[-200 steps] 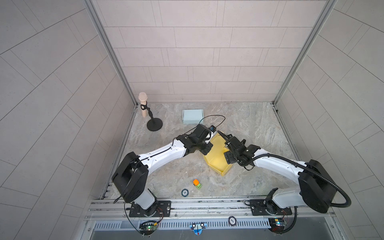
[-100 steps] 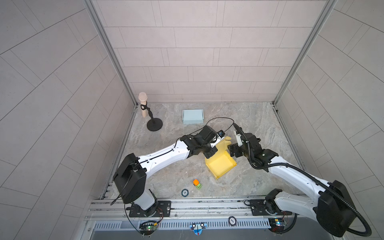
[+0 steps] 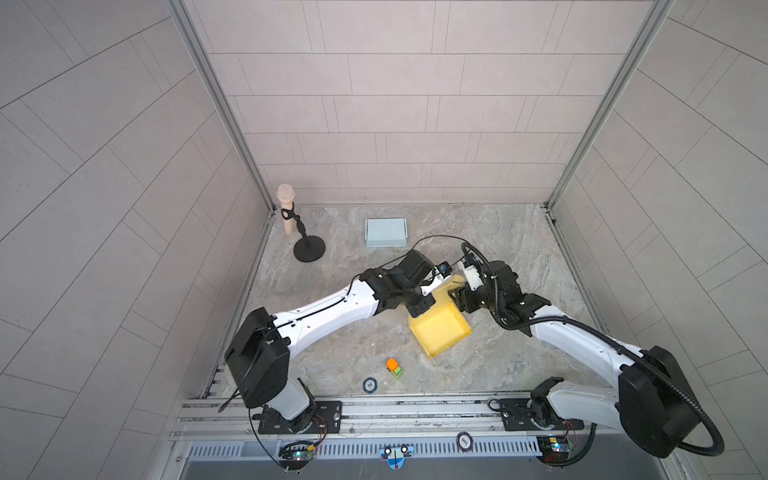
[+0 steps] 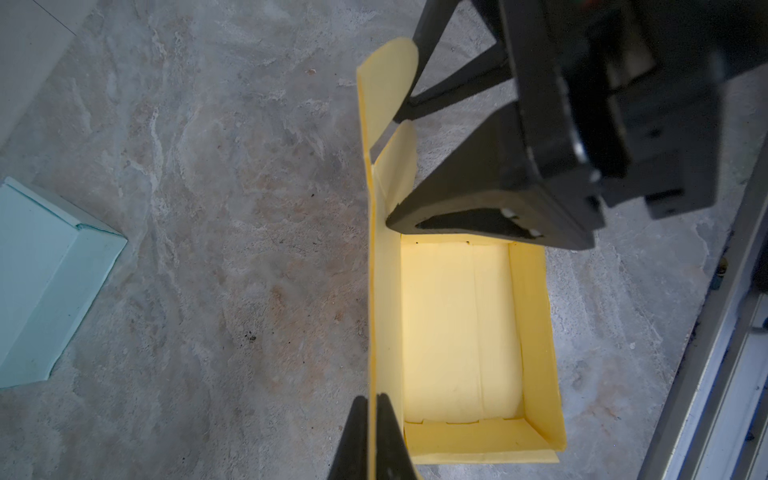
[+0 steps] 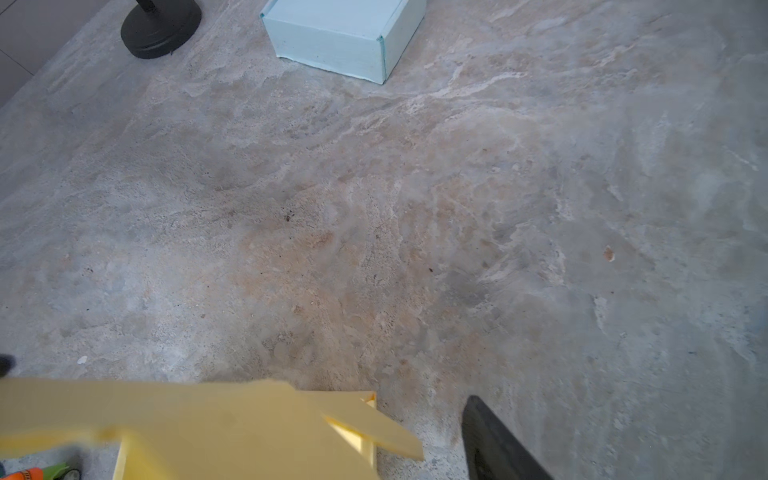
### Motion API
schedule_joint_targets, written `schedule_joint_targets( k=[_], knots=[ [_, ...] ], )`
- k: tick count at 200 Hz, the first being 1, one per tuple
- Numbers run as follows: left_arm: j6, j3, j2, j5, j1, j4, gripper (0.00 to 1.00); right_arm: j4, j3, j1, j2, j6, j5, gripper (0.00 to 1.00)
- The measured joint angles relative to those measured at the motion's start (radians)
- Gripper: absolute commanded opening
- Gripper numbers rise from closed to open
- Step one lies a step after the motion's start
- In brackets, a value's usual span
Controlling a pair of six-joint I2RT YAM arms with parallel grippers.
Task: Fold the paper box
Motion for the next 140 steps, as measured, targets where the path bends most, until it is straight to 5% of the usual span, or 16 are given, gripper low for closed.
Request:
schedule_joint_targets(
  k=[47, 93, 140],
  knots=[
    [0.010, 0.001, 0.000, -0.007, 0.000, -0.006, 0.01, 0.002, 0.009, -0.002, 0.024, -0.018, -0.034, 0.34],
    [0.006, 0.026, 0.013, -0.032, 0.008, -0.017, 0.13, -0.001, 0.009, 0.002, 0.020, -0.040, -0.024, 0.21],
    [-0.044, -0.017, -0.010, 0.009, 0.065, 0.049, 0.46, -0.003, 0.009, 0.036, 0.020, -0.075, 0.007, 0.16]
  ],
)
